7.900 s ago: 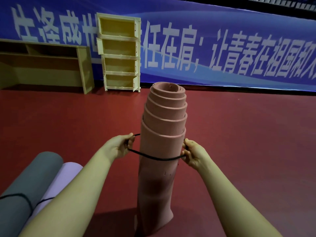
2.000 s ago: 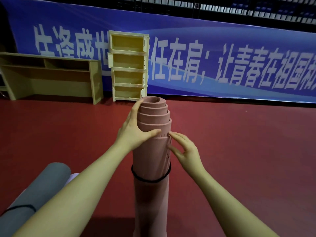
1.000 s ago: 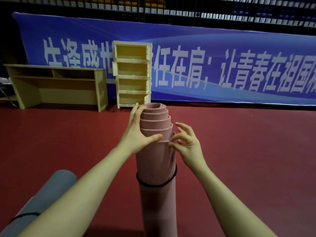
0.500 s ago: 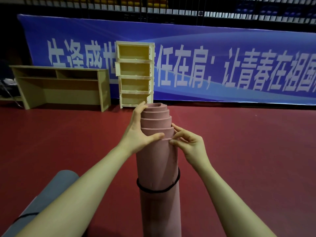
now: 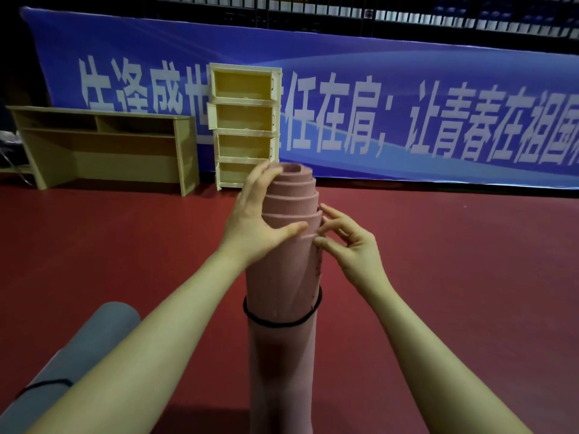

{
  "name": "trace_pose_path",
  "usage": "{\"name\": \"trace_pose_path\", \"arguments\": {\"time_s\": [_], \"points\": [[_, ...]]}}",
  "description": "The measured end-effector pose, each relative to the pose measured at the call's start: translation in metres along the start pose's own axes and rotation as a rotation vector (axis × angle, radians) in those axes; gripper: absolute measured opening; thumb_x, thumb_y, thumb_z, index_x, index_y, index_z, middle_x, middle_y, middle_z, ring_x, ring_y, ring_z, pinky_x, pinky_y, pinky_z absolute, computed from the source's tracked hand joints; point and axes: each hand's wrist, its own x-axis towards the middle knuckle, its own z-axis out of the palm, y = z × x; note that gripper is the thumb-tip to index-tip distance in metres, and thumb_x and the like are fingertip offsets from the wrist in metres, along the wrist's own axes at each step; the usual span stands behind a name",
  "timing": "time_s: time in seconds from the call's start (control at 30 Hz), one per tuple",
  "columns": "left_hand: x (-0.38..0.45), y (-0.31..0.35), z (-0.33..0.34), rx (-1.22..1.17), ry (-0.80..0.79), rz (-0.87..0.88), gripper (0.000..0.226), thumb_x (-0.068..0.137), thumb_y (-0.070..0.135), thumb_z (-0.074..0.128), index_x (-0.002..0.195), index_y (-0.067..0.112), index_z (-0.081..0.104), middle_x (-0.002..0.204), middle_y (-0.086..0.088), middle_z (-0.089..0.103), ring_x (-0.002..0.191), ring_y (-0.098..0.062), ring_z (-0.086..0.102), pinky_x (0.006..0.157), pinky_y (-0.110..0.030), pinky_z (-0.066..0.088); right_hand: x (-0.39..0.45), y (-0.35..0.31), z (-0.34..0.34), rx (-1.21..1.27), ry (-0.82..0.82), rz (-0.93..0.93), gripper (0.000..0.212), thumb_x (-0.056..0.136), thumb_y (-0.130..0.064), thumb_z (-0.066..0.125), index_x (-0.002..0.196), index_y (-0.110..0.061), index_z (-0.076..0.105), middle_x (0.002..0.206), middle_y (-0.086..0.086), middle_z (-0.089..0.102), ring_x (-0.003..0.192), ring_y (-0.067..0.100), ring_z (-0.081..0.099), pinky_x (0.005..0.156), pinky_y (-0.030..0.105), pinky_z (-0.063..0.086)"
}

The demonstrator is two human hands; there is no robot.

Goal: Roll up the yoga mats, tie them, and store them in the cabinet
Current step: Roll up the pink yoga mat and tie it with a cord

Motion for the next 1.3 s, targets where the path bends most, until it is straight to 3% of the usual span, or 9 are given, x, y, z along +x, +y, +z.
{"name": "trace_pose_path", "arguments": {"time_s": [0.13,0.3,0.47,0.63,0.77,0.9,1.07,1.17,1.3], "points": [[-0.027,-0.013,0.009,0.002,-0.036,-0.045,0.055,0.082,0.053,0.051,0.132,0.038,0.034,0.144,0.019,0.025,0.132,0.005,0.026,0.108,-0.05,0.034,-0.021,0.02,0.008,0.033,-0.029,0.191,0.042,0.09,-0.035,0.057,0.131,-0.03,0.047,0.137,-0.011,0.051,0.126,0.007,0.05,0.106,0.041,0.043],[-0.027,-0.009,0.007,-0.085,-0.065,-0.114,0.068,0.074,0.056,0.057,0.134,0.049,0.026,0.147,0.006,0.019,0.126,0.016,0.02,0.101,-0.007,0.021,-0.022,0.016,0.02,0.025,-0.039,0.233,0.044,0.093,-0.047,0.05,0.134,-0.052,0.034,0.134,-0.015,0.049,0.115,-0.002,0.055,0.09,0.023,0.048],[-0.034,-0.011,0.016,-0.175,0.004,-0.192,0.095,0.068,0.034,0.083,0.139,0.048,0.022,0.15,-0.001,0.025,0.13,0.002,0.028,0.098,0.003,0.02,-0.012,0.008,0.03,-0.059,-0.041,0.16,0.045,0.1,-0.024,0.048,0.141,-0.037,0.034,0.133,-0.006,0.046,0.105,-0.02,0.05,0.087,0.003,0.039],[0.001,0.001,0.001,-0.174,0.089,-0.146,0.088,0.07,0.035,0.081,0.142,0.039,0.031,0.146,0.001,0.031,0.13,-0.005,0.035,0.101,-0.008,0.028,0.013,-0.017,0.025,-0.027,0.019,0.167,0.035,0.092,-0.058,0.04,0.127,-0.062,0.045,0.14,-0.018,0.05,0.129,0.002,0.046,0.107,0.04,0.041],[0.002,-0.008,-0.006,-0.106,-0.019,-0.09,0.086,0.07,0.051,0.073,0.141,0.04,0.025,0.156,0.003,0.016,0.139,-0.009,0.023,0.106,-0.026,0.029,0.015,-0.019,0.02,0.029,-0.03,0.223,0.04,0.093,-0.065,0.027,0.126,-0.057,0.048,0.126,-0.031,0.054,0.116,-0.004,0.053,0.08,0.011,0.047],[-0.045,-0.024,0.003,0.036,-0.12,-0.106,0.078,0.069,0.064,0.061,0.135,0.043,0.025,0.156,0.018,0.012,0.138,-0.014,0.03,0.103,-0.048,0.041,-0.023,0.019,0.028,-0.095,-0.003,0.265,0.044,0.089,-0.068,0.029,0.126,-0.055,0.048,0.133,-0.026,0.051,0.127,0.0,0.046,0.108,0.037,0.038],[-0.04,-0.021,0.007,-0.003,-0.192,-0.198,0.091,0.058,0.058,0.076,0.132,0.054,0.024,0.153,0.012,0.005,0.14,-0.017,0.023,0.11,-0.042,0.03,0.007,-0.008,0.028,-0.115,0.035,0.18,0.035,0.102,-0.04,0.037,0.136,-0.048,0.036,0.143,-0.014,0.039,0.132,-0.002,0.035,0.113,0.032,0.029],[-0.053,-0.02,0.024,-0.144,-0.15,-0.317,0.099,0.06,0.033,0.088,0.132,0.051,0.023,0.156,0.003,0.01,0.137,0.001,0.016,0.116,-0.036,0.023,0.013,-0.009,0.028,-0.188,-0.063,0.171,0.03,0.103,-0.033,0.04,0.13,-0.038,0.053,0.141,-0.011,0.049,0.136,0.004,0.036,0.116,0.035,0.026],[-0.023,-0.006,0.015,-0.12,-0.046,-0.268,0.097,0.06,0.039,0.087,0.139,0.044,0.032,0.156,0.008,0.016,0.132,0.0,0.023,0.106,-0.026,0.028,0.029,-0.029,0.022,-0.225,0.0,0.027,0.033,0.103,-0.025,0.042,0.131,-0.023,0.057,0.14,-0.011,0.049,0.137,0.005,0.035,0.115,0.022,0.024]]}}
